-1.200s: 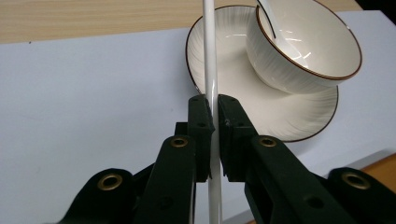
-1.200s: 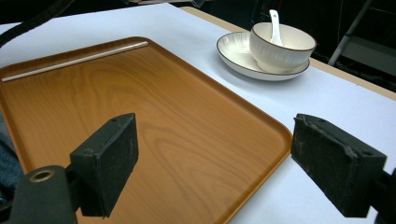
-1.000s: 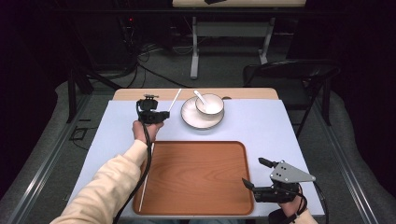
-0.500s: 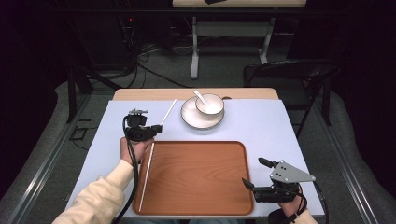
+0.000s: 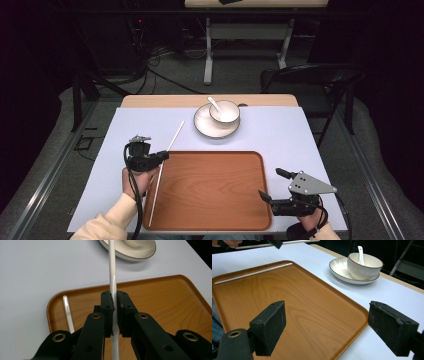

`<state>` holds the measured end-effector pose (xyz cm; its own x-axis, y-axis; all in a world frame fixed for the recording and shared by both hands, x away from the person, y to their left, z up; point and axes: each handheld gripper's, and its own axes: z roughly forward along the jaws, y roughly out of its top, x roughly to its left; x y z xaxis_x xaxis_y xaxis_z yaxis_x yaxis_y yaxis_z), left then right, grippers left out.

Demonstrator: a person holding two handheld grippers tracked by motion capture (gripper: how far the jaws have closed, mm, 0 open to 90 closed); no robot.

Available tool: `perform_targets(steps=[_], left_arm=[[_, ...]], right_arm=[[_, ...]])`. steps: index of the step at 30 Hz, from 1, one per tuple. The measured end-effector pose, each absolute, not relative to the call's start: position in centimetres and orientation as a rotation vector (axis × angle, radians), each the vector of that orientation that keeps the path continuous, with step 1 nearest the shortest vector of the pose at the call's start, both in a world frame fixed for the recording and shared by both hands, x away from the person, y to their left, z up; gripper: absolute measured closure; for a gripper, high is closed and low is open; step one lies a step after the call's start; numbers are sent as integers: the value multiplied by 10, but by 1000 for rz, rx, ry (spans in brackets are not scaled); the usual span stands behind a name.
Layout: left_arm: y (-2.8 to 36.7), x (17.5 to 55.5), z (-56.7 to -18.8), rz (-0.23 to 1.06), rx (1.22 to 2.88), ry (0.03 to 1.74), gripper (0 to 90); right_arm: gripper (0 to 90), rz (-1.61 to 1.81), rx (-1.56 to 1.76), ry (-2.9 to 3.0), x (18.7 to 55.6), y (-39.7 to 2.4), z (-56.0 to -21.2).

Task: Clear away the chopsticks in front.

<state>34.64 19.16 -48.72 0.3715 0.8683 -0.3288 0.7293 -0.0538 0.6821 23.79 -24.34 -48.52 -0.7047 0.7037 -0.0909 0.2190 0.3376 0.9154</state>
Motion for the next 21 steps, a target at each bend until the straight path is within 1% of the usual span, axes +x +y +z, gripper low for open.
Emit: perform_targets(steps=[10, 14, 21], left_arm=[[194, 315, -505, 210, 1802, 1444, 843], [194, 308, -513, 192, 1794, 1465, 843], [192, 297, -524, 199, 1800, 1493, 843]], right_arm=[[144, 1349, 802, 2135, 238, -242, -485], [143, 1345, 806, 2129, 236, -242, -484], [144, 1340, 808, 2132, 236, -241, -485]])
